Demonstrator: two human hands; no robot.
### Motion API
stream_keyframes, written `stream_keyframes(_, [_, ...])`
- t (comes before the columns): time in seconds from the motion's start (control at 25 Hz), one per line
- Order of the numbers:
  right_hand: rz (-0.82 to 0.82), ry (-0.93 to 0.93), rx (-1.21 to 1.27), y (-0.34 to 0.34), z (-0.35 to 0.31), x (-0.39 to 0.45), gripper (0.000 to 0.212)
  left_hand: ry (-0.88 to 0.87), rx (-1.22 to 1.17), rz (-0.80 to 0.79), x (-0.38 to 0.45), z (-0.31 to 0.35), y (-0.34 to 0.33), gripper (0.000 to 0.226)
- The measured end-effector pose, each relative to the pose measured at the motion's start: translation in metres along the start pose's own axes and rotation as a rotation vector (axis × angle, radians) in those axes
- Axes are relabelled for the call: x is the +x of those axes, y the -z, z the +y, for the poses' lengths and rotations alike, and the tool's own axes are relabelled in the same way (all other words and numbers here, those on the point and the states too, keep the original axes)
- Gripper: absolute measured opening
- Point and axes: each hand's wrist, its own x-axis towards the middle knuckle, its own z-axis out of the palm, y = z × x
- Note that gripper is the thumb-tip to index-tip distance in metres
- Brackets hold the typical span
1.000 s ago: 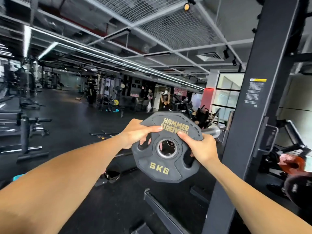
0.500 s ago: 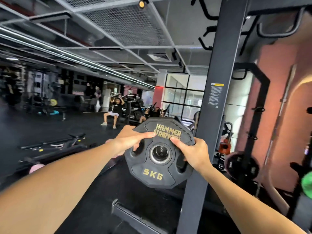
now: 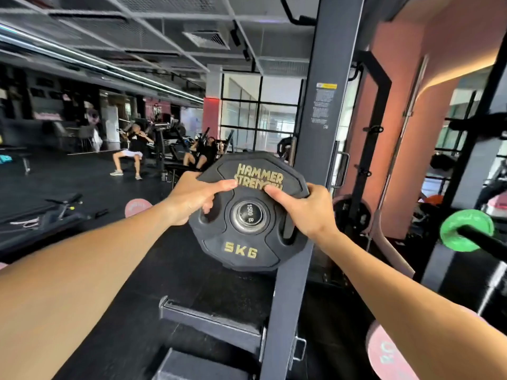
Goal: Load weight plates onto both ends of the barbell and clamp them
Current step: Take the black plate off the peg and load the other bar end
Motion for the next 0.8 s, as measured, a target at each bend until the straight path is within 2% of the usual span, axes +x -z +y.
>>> stream_keyframes(0.24, [0.005,0.038,-0.143,-0.003,-0.008,0.018,0.074,-0.003,-0.147,0.07,0.012,-0.02,-0.016,0.037])
stream_keyframes(0.4, [0.03,0.017,-0.138,-0.006,0.009,0.033,0.072,-0.048,-0.076,-0.032,0.029,-0.018,-0.012,0.037])
stream_keyframes(0.44, [0.042,0.012,-0.133,-0.008,0.015,0.038,0.072,-0.072,-0.057,-0.06,0.035,-0.016,-0.01,0.043])
stream_keyframes(0.48, [0.05,0.005,-0.128,-0.01,0.021,0.044,0.072,-0.094,-0.027,-0.071,0.042,-0.014,-0.009,0.052])
stream_keyframes(0.56, [0.065,-0.02,-0.124,-0.013,0.034,0.059,0.075,-0.149,0.088,-0.039,0.056,-0.011,-0.011,0.054])
stream_keyframes(0.72, [0.053,-0.055,-0.123,-0.015,0.061,0.097,0.075,-0.242,0.45,0.036,0.094,-0.028,-0.024,0.07])
stream_keyframes(0.8, [0.049,-0.054,-0.133,-0.016,0.075,0.12,0.072,-0.236,0.427,0.025,0.118,-0.038,-0.03,0.074])
